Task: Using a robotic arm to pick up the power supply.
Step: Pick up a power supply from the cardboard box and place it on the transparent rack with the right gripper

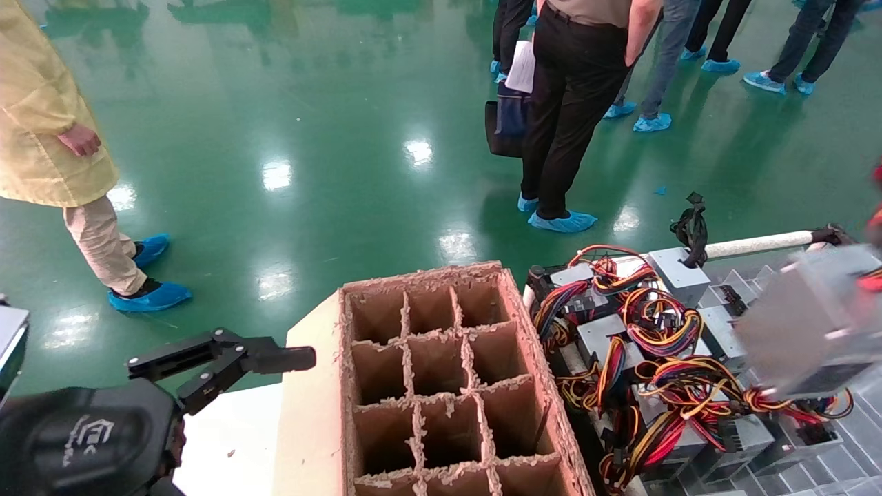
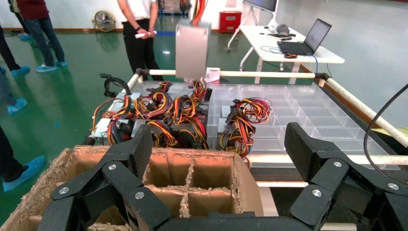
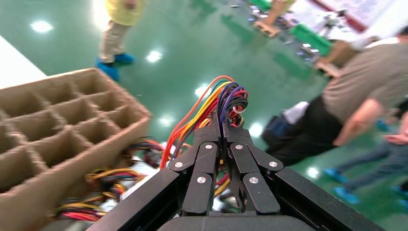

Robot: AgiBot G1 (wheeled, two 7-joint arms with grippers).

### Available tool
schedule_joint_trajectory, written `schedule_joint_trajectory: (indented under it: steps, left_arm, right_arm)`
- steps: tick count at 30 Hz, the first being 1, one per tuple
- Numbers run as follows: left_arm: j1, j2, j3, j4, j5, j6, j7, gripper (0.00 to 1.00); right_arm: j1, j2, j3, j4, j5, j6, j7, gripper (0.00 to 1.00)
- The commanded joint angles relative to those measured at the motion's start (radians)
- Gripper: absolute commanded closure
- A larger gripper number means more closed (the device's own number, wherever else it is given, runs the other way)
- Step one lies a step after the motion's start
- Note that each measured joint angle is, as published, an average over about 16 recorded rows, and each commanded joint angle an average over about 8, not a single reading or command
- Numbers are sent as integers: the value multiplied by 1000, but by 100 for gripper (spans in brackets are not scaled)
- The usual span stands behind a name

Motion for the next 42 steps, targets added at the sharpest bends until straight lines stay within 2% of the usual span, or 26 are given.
schedule_joint_trajectory:
  steps: [1, 10, 21, 30, 42]
  left_arm:
    - [0, 0, 0, 0, 0, 0, 0, 0]
    - [0, 0, 0, 0, 0, 0, 0, 0]
    - [0, 0, 0, 0, 0, 0, 0, 0]
    - [0, 0, 0, 0, 0, 0, 0, 0]
    - [0, 0, 0, 0, 0, 0, 0, 0]
  right_arm:
    - [20, 23, 0, -18, -4, 5, -16, 100]
    - [69, 87, -2, -67, -85, 5, -71, 100]
    - [24, 147, -56, -129, -164, -4, -131, 100]
    - [-55, 153, -131, -166, -138, -11, -173, 100]
    - [-160, 124, -236, -142, -26, -10, -206, 100]
